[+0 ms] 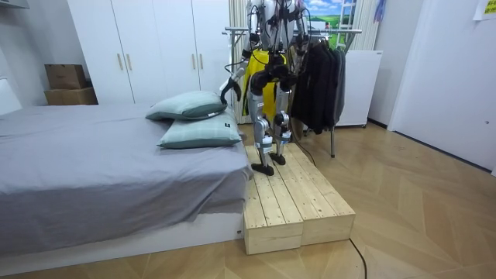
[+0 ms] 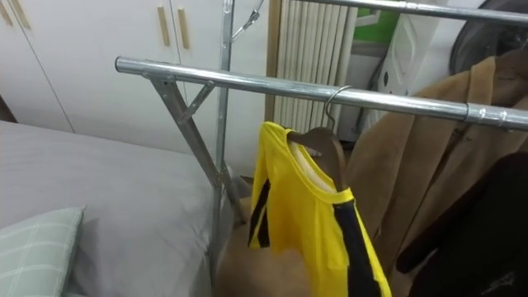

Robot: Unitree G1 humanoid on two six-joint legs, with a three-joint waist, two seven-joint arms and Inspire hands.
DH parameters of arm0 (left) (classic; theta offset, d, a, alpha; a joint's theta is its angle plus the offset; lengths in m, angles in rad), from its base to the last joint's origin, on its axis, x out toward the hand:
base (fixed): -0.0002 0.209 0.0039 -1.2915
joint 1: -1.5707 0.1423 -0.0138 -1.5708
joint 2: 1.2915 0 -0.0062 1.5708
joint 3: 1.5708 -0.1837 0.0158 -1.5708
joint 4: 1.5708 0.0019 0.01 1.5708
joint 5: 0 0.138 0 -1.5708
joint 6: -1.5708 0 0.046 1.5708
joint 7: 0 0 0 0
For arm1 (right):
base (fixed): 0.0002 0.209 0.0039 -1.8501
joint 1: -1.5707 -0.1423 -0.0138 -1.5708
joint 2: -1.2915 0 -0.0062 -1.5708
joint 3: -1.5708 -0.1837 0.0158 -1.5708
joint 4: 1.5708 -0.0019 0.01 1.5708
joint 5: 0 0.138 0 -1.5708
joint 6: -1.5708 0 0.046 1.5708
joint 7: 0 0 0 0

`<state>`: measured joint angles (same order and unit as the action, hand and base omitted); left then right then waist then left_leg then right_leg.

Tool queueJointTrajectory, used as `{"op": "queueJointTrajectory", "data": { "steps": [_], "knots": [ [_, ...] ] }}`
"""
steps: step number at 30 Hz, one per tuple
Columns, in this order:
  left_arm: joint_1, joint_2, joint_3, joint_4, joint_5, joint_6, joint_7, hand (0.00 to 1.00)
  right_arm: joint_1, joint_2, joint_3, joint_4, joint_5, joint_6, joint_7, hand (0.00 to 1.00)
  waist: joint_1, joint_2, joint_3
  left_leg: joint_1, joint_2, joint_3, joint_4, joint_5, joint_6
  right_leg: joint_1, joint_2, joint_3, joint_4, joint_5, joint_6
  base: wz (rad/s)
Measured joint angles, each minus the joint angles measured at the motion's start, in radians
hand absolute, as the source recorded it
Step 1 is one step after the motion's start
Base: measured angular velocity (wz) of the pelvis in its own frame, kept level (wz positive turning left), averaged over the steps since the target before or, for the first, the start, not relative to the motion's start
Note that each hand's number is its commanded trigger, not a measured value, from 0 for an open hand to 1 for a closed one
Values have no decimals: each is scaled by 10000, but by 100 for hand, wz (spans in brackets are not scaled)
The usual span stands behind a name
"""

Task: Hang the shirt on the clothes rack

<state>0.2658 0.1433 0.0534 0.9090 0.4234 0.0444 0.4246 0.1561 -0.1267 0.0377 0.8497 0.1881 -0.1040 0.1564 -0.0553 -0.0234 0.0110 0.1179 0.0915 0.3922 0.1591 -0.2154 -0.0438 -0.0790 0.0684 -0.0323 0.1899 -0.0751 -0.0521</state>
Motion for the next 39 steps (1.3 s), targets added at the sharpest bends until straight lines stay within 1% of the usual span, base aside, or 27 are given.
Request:
{"op": "queueJointTrajectory", "data": {
  "steps": [2, 9, 11, 14, 17, 22, 25, 26, 27, 30, 31, 33, 35, 36, 39],
  "knots": [
    [-20, -3, -68, 190, -2, -168, 29, 0, -18, 2, -1, 561, 0, -91, -10, 0, -40, 41, -21, 2, -12, -199, 2, 0, 1, 99, -32, -123, -52, -5, 19, 20],
    [-21, -128, -110, 401, 0, -357, 45, 0, -121, -13, 1, 1699, -82, -285, -176, 0, 37, 55, -19, 38, 2, -230, -70, -2, 2, 265, -7, -187, -75, -15, 26, 3],
    [-40, -131, -148, 617, 0, -485, 69, 0, -244, -13, 14, 2032, -122, -301, -142, 0, 44, 72, -16, 139, 6, -235, -97, -1, 0, 292, 5, -190, -142, -17, 28, 0],
    [-73, -157, -150, 671, 23, -516, 60, 0, -391, -5, 11, 2429, -364, -336, -33, 0, 52, 63, -21, 122, -7, -376, -102, -2, 0, 308, -1, -243, -215, -19, 30, 5],
    [-104, -159, -153, 759, 30, -540, -79, 0, -467, -2, 105, 2591, -388, -328, 125, 0, 126, 68, -20, 121, -8, -399, -113, -4, 0, 298, 5, -229, -216, -19, 30, 0],
    [-136, -199, -151, 1007, 17, -541, -747, 0, -450, 4, 79, 2857, -226, -251, 447, 0, 107, 61, -27, 169, -4, -428, -137, -6, -3, 383, 8, -264, -231, -19, 31, 1],
    [-184, -197, -164, 1130, -53, -537, -1193, 0, -444, 10, 76, 2979, 262, -187, 524, 0, 97, 56, -36, 171, -3, -423, -145, -7, -6, 380, 16, -273, -230, -20, 30, 0],
    [-202, -196, -208, 1159, -325, -537, -1333, 0, -469, 12, 78, 3118, 630, -116, 588, 0, 80, 54, -39, 171, -5, -433, -144, -8, -7, 385, 10, -280, -234, -21, 31, 0],
    [-233, -196, -226, 1219, -436, -539, -1394, 0, -491, 14, 65, 3204, 786, -92, 650, 0, 56, 50, -38, 167, -5, -450, -144, -8, -7, 392, 2, -299, -235, -22, 31, 6],
    [-425, -161, -258, 1528, -1294, -567, -1901, 0, -483, 29, -153, 3408, 1216, -40, 931, 0, -1, 55, -44, 140, -6, -477, -151, -10, -5, 377, -8, -319, -216, -44, 18, 0],
    [-501, -115, -252, 1692, -1617, -590, -2158, 0, -504, 16, -308, 3558, 1220, -33, 1119, 0, 3, 73, -54, 144, -2, -439, -167, -11, -8, 381, 1, -264, -212, -52, 13, -8],
    [-596, -28, -237, 1948, -2190, -593, -2673, 0, -478, 3, -342, 3588, 1385, -35, 1351, 0, 7, 105, -79, 203, -1, -454, -205, -14, -14, 378, 4, -213, -209, -52, 10, -10],
    [-661, 11, -227, 2129, -2394, -608, -2977, 0, -455, 2, -397, 3586, 1518, -33, 1544, 0, 16, 134, -74, 223, -2, -449, -228, -15, -16, 339, -2, -215, -187, -58, -2, -8],
    [-700, 42, -201, 2204, -2541, -608, -3172, 0, -437, -1, -405, 3584, 1604, -28, 1636, 0, 16, 144, -91, 166, -2, -443, -235, -16, -18, 269, 5, -229, -187, -65, -11, -4],
    [-707, 71, -193, 2282, -2801, -608, -3524, 0, -335, 0, -484, 3589, 1696, -7, 1818, 0, 10, 198, -96, 152, 9, -441, -238, -32, -43, 254, 20, -237, -180, -88, -30, 0]
  ]
}}
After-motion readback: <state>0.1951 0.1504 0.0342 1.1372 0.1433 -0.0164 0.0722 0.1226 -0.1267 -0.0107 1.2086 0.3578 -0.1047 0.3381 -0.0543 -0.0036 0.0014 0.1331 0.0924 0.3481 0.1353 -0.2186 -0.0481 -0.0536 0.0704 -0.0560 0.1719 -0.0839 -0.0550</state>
